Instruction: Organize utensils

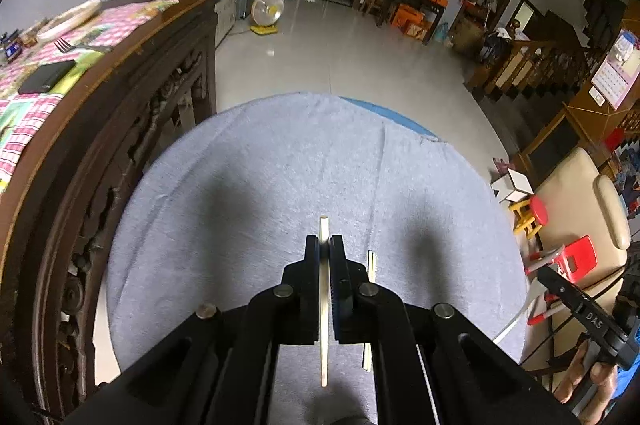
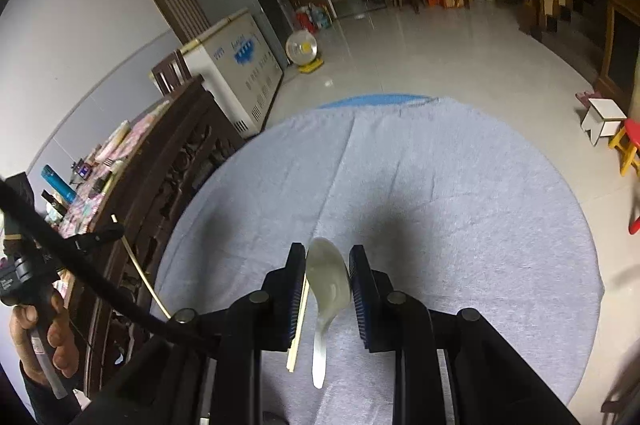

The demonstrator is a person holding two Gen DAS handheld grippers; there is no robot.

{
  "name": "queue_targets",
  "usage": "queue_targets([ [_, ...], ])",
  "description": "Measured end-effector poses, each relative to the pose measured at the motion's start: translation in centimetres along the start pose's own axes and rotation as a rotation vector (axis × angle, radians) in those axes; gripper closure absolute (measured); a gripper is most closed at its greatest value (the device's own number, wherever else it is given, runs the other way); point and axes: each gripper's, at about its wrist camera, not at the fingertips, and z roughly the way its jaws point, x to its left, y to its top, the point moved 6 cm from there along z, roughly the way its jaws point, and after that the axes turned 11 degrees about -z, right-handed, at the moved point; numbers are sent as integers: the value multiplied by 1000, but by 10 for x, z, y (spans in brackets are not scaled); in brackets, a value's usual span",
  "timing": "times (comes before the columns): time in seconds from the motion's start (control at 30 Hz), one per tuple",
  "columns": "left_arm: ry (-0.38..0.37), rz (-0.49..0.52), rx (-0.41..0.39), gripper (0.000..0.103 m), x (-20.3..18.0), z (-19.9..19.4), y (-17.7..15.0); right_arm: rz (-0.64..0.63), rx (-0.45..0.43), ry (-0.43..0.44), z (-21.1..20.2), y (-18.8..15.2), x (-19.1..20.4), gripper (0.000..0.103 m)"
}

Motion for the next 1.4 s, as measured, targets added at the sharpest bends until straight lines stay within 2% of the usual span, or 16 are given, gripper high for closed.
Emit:
queue_targets([
  [0.47,53,34,-130,99,4,-44,-10,-23,-78,-12,-49,-6,15,79],
  [0.83,69,52,-237,99,7,-74,-20,-52,-142,18,-80,-17,42,79],
  [0.97,38,47,-256,99,6,-91,-20,-63,-158,37,-86,-23,54,79],
  [1.17,-55,37,-277,99,-2,-125,-22,-79,-187,69,-99,-31,70,79],
  [1.4,-136,59,-312,99,-23,-158,-42,-95,-227,99,-113,-41,85,78],
])
